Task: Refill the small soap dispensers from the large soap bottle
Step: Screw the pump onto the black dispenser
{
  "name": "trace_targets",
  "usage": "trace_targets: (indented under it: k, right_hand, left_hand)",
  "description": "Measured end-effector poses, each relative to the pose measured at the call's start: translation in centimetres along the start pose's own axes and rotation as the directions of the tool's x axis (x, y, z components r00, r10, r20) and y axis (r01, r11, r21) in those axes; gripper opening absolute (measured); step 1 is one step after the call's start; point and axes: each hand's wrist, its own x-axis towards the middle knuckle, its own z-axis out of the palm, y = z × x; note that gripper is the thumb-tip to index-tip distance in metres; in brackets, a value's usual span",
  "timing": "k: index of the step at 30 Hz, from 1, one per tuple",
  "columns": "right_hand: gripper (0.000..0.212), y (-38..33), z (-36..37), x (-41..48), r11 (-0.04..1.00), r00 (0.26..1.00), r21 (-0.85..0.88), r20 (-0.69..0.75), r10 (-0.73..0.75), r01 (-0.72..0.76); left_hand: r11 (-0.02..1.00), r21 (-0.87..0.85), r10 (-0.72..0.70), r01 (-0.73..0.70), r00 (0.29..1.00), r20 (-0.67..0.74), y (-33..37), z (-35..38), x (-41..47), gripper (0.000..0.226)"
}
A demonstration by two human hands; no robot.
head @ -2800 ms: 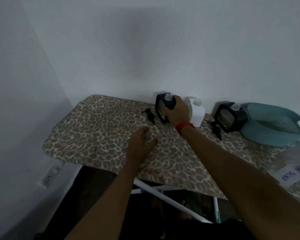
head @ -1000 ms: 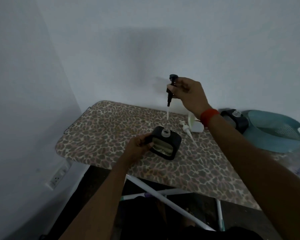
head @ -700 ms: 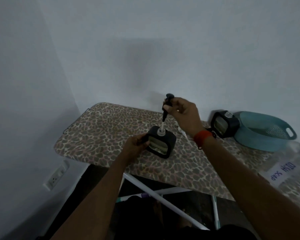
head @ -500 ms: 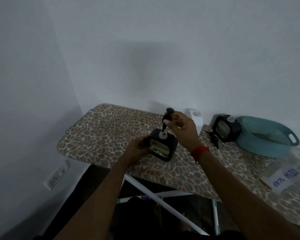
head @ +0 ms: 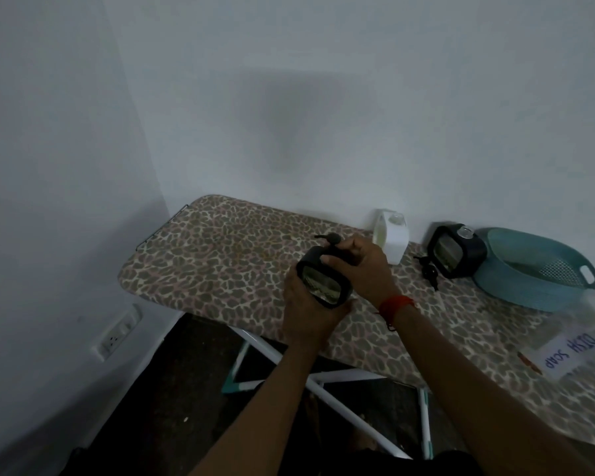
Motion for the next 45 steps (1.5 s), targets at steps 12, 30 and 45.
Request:
trace_targets:
  k: [12,30,45]
  right_hand:
    - [0.036,-0.4,-1.3,0.3,0.999,0.977,-0.004,0.208,0.038,-0.038]
    - [0.033,-0.6,-2.5,0.7,0.999,0.939,0.021,0.345,0.019,-0.028]
    - [0.032,-0.3,-1.8,-0.2,0.981,0.969,0.150,0.232,0.087,-0.124]
  left_hand:
    - [0.987,0.005,0.163,-0.164,0.985,0.060,-1.1,-0.9,1.4,0.113]
    - [0.984,-0.059,0.170,-0.166,0.984,0.055,-1.6,-1.0,1.9,0.112]
    - [0.987,-0.045,0.154,-0.152,0.987,0.051,-1.6,-0.9,1.7,0.111]
